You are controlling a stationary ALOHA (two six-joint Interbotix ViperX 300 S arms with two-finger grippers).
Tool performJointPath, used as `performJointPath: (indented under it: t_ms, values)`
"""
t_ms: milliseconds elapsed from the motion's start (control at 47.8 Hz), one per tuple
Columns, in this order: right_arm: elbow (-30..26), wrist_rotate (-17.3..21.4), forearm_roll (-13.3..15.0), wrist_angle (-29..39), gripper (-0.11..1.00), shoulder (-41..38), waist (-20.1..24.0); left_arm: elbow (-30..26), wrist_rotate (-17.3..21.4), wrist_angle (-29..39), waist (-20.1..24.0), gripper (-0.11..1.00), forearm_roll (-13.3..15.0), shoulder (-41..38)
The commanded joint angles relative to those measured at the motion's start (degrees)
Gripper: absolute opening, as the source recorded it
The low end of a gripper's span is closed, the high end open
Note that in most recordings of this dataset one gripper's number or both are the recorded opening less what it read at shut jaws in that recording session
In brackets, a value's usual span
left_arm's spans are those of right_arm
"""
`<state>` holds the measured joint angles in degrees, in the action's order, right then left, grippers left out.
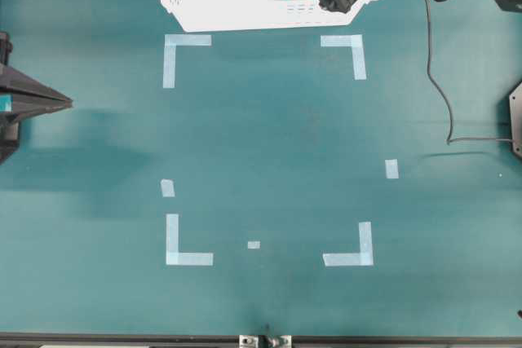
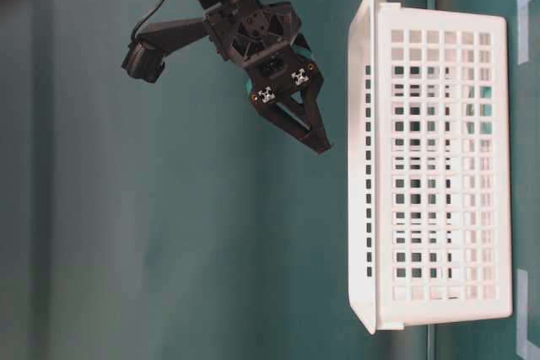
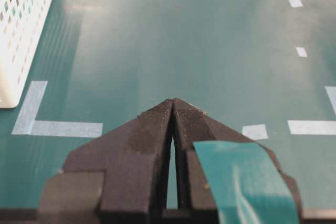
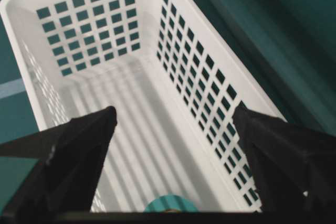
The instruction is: Put the tape in the middle into the white basket.
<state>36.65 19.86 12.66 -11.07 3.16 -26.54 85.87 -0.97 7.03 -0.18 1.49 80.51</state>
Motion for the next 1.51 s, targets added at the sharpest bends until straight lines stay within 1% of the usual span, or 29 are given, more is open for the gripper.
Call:
performJointPath:
  t_ms: [0, 146, 293, 585, 878, 1087, 1254, 1484]
  values:
    - [-0.88, 0.18, 0.09, -0.53, 0.99, 0.70, 0.18, -0.62, 0.09, -0.53, -0.09, -0.11, 0.09, -0.44]
    - [-0.53, 0.26, 0.09, -0.44, 0.99, 1.23, 0.62, -0.62, 0.09, -0.53, -0.09, -0.11, 0.00, -0.53]
    - [-0.09, 0.26, 0.09, -0.44, 0.99, 2.37, 2.55, -0.62, 0.09, -0.53, -0.09, -0.11, 0.00, -0.44]
    - [1.76, 0.00, 0.26, -0.70, 0.98, 4.13, 7.56, -0.62, 0.09, -0.53, -0.09, -0.11, 0.00, -0.44]
    - [4.31, -0.18, 0.35, -0.79, 0.98, 6.06, 13.54, -0.62, 0.09, -0.53, -0.09, -0.11, 0.09, -0.44]
    - [8.09, -0.35, 0.44, -3.78, 0.98, 8.35, 17.31, -0.62, 0.09, -0.53, -0.09, -0.11, 0.00, -0.44]
    - [11.95, -0.35, 0.44, -7.82, 0.98, 10.72, 17.67, -0.62, 0.09, -0.53, -0.09, -0.11, 0.09, -0.44]
    - [14.50, -0.44, 0.44, -8.35, 0.98, 13.62, 17.67, -0.62, 0.09, -0.53, -0.09, -0.11, 0.09, -0.44]
